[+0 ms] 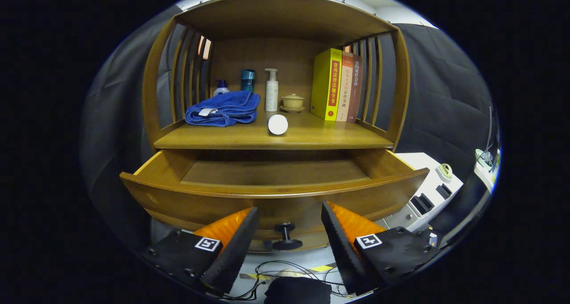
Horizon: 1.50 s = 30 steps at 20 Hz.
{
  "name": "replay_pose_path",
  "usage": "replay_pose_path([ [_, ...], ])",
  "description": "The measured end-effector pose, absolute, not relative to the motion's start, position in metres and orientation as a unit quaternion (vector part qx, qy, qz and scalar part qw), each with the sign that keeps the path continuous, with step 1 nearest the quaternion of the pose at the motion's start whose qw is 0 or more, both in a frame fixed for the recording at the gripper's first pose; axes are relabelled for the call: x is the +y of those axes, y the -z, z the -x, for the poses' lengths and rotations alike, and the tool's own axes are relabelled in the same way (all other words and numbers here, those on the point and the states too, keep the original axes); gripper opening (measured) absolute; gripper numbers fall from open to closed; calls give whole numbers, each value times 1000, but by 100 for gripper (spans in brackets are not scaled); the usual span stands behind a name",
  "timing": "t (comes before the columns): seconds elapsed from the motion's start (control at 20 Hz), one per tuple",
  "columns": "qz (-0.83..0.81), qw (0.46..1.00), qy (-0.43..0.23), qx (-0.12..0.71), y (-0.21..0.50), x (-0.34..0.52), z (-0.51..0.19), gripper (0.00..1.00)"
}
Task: Pull open the drawer, take out the items inside it, and place them on the countertop above the cabinet.
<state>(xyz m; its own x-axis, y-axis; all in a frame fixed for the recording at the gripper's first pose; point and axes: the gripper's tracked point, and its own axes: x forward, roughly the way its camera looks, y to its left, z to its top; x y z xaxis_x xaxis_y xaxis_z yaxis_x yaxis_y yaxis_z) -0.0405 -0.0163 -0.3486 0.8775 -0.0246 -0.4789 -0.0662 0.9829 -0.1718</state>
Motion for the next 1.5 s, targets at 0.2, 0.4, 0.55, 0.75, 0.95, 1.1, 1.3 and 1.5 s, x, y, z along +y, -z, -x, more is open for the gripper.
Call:
replay_pose_path([
  [0.2, 94, 963, -12, 252, 352, -13, 17, 95],
  [0.4, 111, 961, -17, 254, 358, -10, -11, 95],
  [0.55, 117, 960, -16, 254, 361, -8, -24, 95],
  [0.75, 110, 960, -13, 256, 366, -6, -41, 95],
  [0.95, 103, 960, -11, 262, 375, -4, -54, 95],
  [1.1, 108, 960, -16, 259, 375, -5, -53, 95],
  [1.3, 107, 959, -21, 260, 372, 1, -52, 95],
  [1.5, 109, 964, -31, 242, 350, 14, -59, 96],
])
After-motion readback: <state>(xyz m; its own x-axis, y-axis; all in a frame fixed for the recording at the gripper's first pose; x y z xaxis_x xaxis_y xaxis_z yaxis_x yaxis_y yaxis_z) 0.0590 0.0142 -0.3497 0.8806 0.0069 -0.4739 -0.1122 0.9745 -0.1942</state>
